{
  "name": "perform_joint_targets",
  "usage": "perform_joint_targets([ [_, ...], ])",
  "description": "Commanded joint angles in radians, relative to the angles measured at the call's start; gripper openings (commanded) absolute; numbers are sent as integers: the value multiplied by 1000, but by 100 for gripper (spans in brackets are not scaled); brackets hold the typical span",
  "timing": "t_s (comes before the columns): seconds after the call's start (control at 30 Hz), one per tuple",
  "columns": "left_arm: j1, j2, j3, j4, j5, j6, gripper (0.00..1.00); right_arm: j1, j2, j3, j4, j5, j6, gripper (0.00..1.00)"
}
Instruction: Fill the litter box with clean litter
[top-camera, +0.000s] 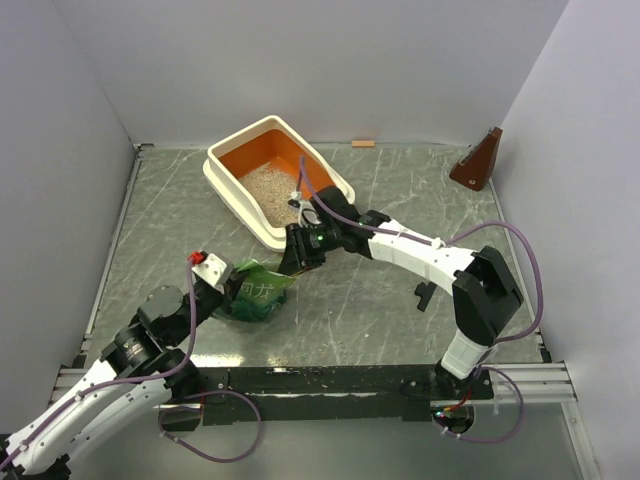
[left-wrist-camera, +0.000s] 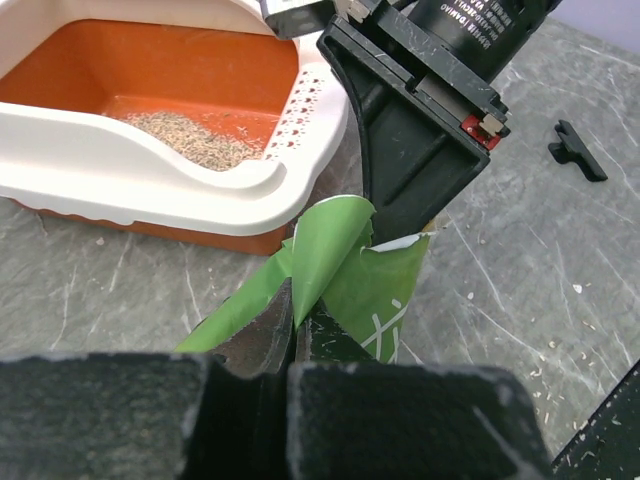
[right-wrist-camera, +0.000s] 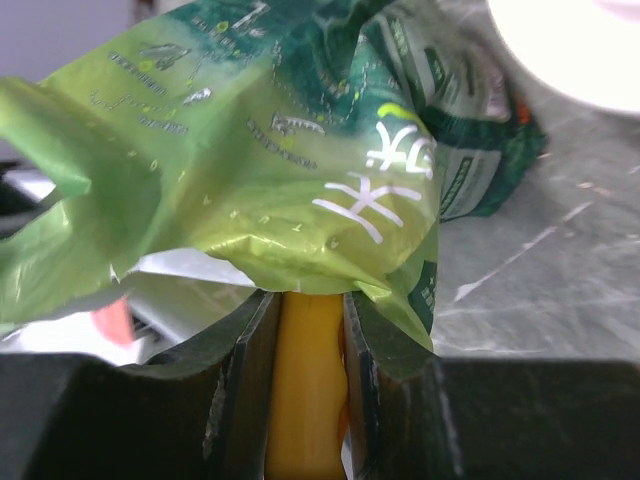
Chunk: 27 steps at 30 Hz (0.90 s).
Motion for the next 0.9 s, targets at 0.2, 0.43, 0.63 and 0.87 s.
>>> perform_joint_targets([
  [0.2, -2, 4, 7, 97, 9, -6, 1, -85, 44, -245, 379, -341, 165, 0],
  [0.43, -2, 13, 1, 104, 12, 2, 1, -89, 91, -293, 614, -413, 287, 0],
  [0.63, -2, 24, 1, 107, 13, 2, 1, -68, 166, -345, 922, -408, 483, 0],
  [0.87, -1, 24, -2, 111, 22, 2, 1, -55, 208, -386, 1256, -402, 701, 0],
])
